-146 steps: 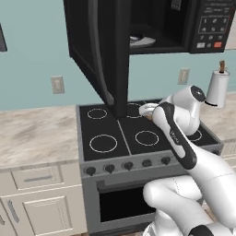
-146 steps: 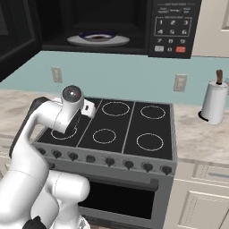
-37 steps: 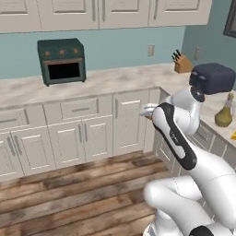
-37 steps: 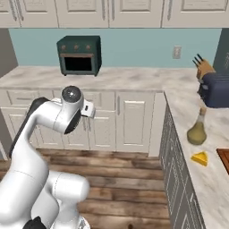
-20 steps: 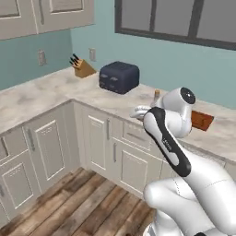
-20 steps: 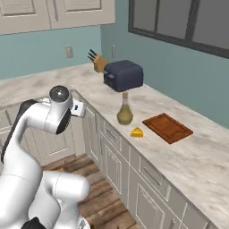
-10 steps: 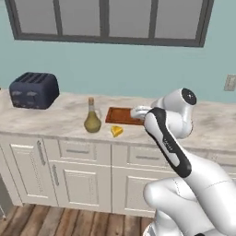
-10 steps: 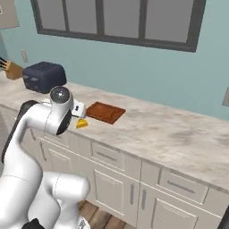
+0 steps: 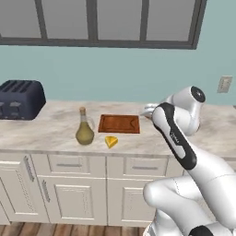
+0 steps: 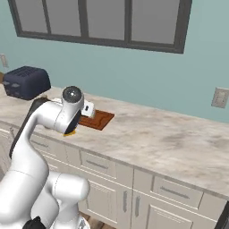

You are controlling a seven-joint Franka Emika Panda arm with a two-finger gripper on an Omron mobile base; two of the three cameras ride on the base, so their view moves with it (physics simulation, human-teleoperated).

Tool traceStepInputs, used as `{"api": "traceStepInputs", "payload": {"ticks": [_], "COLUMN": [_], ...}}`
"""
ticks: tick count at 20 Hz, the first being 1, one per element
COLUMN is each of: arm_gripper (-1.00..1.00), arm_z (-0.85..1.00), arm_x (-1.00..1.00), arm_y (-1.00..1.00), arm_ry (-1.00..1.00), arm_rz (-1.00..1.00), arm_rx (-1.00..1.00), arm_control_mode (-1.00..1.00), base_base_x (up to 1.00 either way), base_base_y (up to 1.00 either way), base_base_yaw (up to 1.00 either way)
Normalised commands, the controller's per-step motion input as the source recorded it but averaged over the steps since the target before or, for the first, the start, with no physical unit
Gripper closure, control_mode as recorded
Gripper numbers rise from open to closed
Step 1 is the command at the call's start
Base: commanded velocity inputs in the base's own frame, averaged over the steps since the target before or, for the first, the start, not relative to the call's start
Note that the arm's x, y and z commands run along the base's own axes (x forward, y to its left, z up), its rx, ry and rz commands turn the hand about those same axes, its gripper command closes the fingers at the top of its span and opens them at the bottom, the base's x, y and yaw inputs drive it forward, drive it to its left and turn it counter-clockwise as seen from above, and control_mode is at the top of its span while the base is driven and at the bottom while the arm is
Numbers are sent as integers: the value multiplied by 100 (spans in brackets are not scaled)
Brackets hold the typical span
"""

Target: Retrieve the reheated potato from the microwave, then place the potato, cheese, and condiment on the cutting board.

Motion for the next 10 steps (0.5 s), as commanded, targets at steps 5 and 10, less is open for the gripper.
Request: {"api": "traceStepInputs", "payload": {"ticks": [5,10], "arm_gripper": [100,100], "arm_z": [0,0], "arm_x": [0,0], "arm_y": [0,0], "arm_ry": [0,0], "arm_rz": [0,0], "arm_rx": [0,0], "arm_control_mode": [100,100], "base_base_x": [25,30], "base_base_y": [36,25], "base_base_yaw": [-3,-26]}}
